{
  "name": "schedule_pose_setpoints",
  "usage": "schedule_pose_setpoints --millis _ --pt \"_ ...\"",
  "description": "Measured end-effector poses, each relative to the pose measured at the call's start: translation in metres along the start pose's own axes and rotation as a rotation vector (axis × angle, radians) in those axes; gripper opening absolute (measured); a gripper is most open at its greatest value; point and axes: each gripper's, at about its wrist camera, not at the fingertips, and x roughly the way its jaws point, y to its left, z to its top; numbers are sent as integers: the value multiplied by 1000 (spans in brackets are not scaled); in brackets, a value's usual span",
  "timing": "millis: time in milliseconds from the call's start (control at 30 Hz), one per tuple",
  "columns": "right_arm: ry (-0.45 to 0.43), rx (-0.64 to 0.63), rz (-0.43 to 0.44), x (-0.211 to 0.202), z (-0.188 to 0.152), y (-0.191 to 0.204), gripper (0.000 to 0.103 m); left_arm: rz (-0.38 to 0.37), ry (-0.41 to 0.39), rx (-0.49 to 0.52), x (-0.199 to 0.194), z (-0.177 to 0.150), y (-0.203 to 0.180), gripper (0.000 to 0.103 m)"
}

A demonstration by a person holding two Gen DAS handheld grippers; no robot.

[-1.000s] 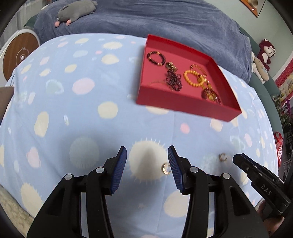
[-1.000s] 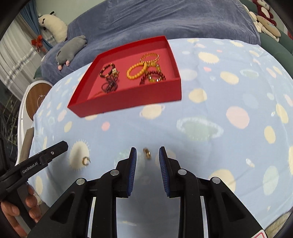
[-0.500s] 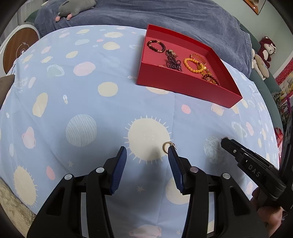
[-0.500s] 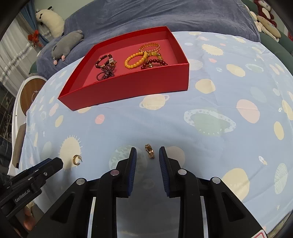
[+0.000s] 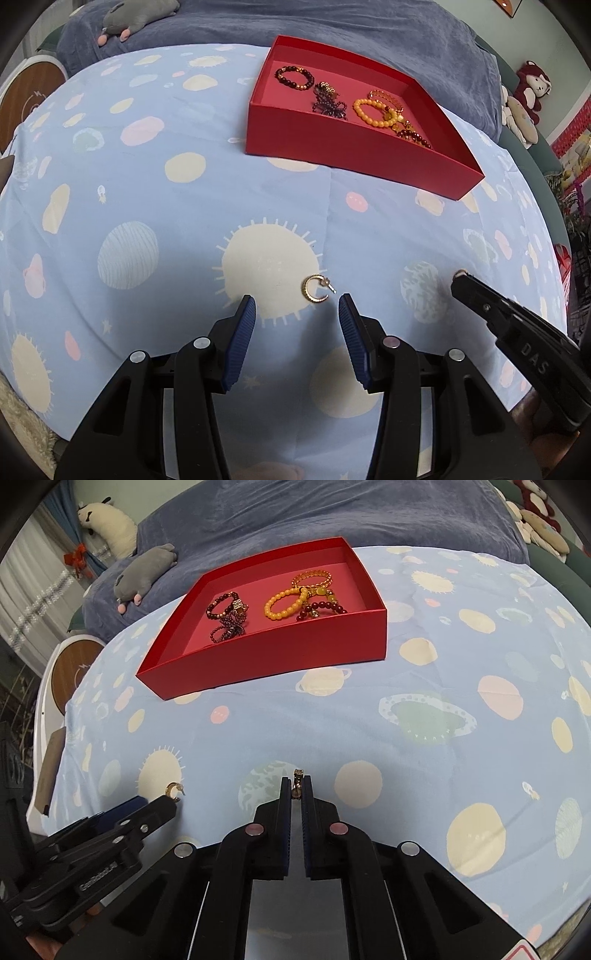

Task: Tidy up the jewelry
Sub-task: 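Grasp the small gold ring with the right tool, then grasp the gold hoop earring with the left tool while the right tool holds the ring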

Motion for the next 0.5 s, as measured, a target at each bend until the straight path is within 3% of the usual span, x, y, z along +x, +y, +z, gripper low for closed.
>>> schedule_pose_setpoints --millis 133,300,500 --pt "2 19 14 -3 -3 -2 5 2 -10 9 4 5 -4 43" --pt "4 33 22 -4 -3 -4 5 31 -31 41 7 6 -8 17" --pt "7 41 27 -3 -3 -6 5 27 -40 51 7 5 -6 13"
